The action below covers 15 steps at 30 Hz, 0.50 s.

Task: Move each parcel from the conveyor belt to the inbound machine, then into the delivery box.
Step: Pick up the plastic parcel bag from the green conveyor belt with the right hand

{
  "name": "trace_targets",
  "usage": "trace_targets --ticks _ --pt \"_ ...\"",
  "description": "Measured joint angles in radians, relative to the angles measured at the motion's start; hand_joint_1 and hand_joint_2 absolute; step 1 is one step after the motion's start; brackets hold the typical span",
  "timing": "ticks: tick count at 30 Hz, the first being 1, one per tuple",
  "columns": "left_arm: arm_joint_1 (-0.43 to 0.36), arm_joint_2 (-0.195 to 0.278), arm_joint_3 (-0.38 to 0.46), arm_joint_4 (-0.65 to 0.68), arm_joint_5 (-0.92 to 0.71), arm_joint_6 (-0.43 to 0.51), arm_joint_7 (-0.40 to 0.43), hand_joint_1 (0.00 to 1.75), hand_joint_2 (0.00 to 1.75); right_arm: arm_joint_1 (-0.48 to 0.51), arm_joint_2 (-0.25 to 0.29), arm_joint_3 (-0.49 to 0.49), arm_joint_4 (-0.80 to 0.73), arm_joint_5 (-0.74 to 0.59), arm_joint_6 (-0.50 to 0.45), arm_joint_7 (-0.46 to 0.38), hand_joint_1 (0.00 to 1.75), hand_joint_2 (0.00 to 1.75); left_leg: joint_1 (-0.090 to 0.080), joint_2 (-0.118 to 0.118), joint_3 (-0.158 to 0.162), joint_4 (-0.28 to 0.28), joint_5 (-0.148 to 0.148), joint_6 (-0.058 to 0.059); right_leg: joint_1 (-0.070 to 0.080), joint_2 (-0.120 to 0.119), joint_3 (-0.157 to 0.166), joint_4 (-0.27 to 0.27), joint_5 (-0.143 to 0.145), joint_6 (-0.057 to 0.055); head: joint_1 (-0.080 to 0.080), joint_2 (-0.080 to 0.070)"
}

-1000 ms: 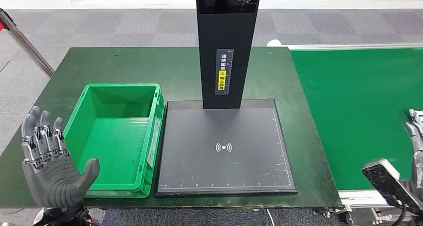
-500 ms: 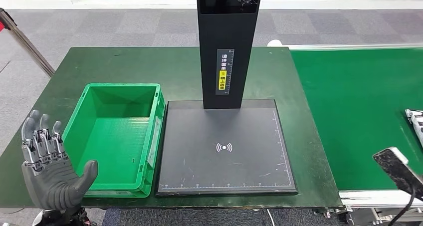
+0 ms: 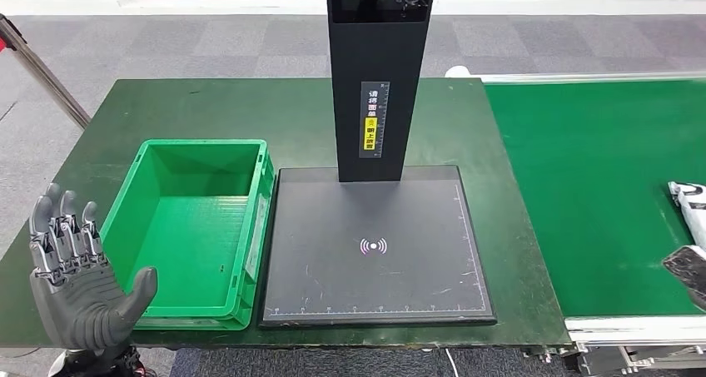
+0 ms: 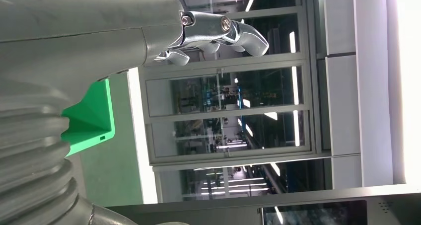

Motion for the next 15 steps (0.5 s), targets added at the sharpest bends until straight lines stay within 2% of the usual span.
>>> trace_targets --ticks 7,15 --pt "-0.015 0.01 0.0 0.018 0.014 0.005 0.001 0.0 1.75 0.001 -0.022 -0.045 0.068 0.137 0.004 -0.026 0.0 1.75 0.0 0.0 0.0 0.0 0.0 0.0 0.0 0.0 0.0 0.0 0.0 0.0 0.0 0.0" --pt "-0.048 0.014 -0.001 0.047 0.018 -0.004 0.002 0.0 1.75 -0.015 -0.093 -0.125 0.226 0.265 -0.004 -0.044 0.0 1.75 -0.001 0.0 0.0 0.0 0.0 0.001 -0.001 0.0 0.0 0.0 0.0 0.0 0.0 0.0"
